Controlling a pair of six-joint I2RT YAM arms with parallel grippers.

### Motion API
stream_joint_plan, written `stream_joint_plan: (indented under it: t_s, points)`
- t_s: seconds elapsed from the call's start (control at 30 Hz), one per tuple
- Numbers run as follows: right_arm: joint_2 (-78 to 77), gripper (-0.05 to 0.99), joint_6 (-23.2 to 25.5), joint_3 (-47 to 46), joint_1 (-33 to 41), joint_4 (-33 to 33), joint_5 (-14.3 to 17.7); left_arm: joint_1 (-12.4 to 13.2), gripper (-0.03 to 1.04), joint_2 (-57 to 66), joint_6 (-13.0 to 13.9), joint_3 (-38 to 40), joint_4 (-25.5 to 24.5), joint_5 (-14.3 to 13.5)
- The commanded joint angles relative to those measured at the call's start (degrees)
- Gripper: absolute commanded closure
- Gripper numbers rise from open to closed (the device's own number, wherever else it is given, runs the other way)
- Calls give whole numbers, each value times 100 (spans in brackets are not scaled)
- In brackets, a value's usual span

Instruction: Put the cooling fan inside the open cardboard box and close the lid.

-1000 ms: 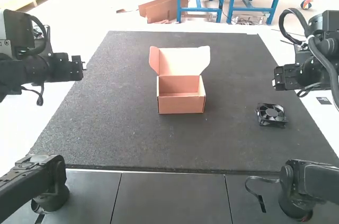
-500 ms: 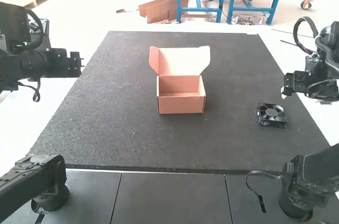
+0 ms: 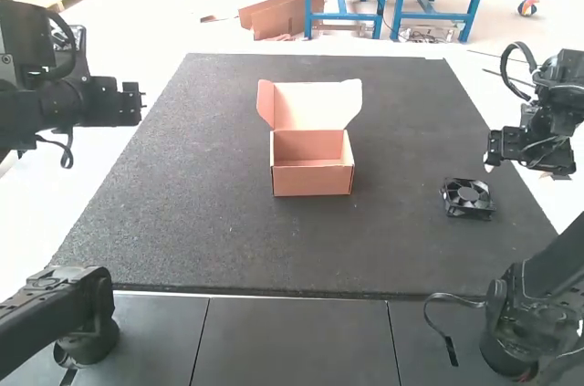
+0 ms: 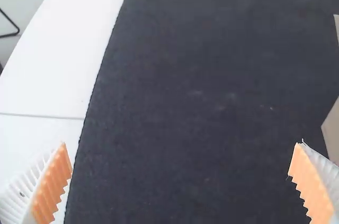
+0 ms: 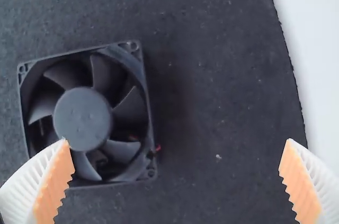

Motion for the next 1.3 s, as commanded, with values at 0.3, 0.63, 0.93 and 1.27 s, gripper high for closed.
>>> stream_joint_plan:
  t_s: [0.3, 0.63, 0.93, 1.27]
  points:
    - [1247, 5, -251, 1056, -113, -490, 416, -268, 4, 460, 73, 87, 491, -9]
    - [1766, 5, -137, 1276, -166, -956, 99, -286, 4, 583, 64, 78, 491, -9]
    - [2029, 5, -14, 1240, -271, -965, 266, -277, 4, 575, 64, 43, 447, -9]
    - [2188, 5, -23, 1232, -298, -912, 284, -277, 4, 548, 64, 51, 403, -9]
